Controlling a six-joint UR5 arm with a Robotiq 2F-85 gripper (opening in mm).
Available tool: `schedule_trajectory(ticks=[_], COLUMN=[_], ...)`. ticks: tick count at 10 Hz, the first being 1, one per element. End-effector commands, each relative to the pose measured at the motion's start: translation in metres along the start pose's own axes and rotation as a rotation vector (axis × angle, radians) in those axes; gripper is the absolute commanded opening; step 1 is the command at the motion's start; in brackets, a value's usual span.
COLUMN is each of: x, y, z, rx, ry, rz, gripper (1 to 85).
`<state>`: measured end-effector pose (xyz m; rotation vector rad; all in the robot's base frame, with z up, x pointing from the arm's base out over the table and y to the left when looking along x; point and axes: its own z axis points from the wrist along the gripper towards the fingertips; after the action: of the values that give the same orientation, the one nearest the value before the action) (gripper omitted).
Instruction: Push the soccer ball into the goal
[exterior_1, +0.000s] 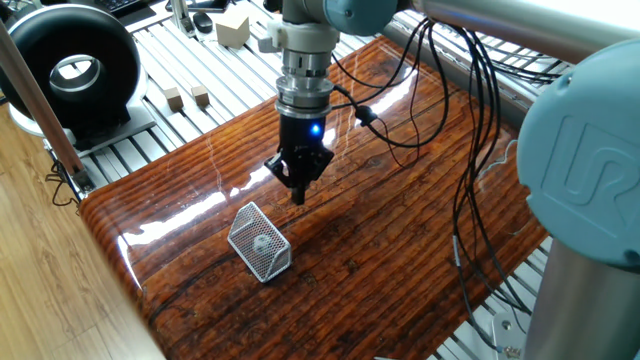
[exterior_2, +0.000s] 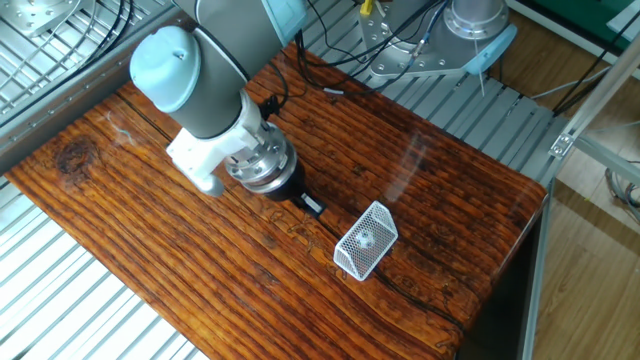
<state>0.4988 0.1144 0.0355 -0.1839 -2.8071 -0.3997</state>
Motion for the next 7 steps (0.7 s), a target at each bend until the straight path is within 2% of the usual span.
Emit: schedule_trajectory(ticks=[1, 2, 3, 4, 5, 6, 7], x=[0.001, -0.002, -0.012, -0.021, -0.041, -0.057, -0.068], y=[0.001, -0.003, -0.011, -0.013, -0.03, -0.058, -0.079], z=[-0.003, -0.006, -0.016, -0.028, -0.039, -0.051, -0.063], rx=[-0.004, 0.009, 0.024, 0.014, 0.059, 0.148, 0.2], ry=[0.006, 0.002, -0.011, -0.027, -0.082, -0.119, -0.139], rz=[0.004, -0.001, -0.012, -0.016, -0.052, -0.096, -0.135], gripper=[1.0, 1.0, 1.0, 1.0, 1.0, 1.0, 1.0])
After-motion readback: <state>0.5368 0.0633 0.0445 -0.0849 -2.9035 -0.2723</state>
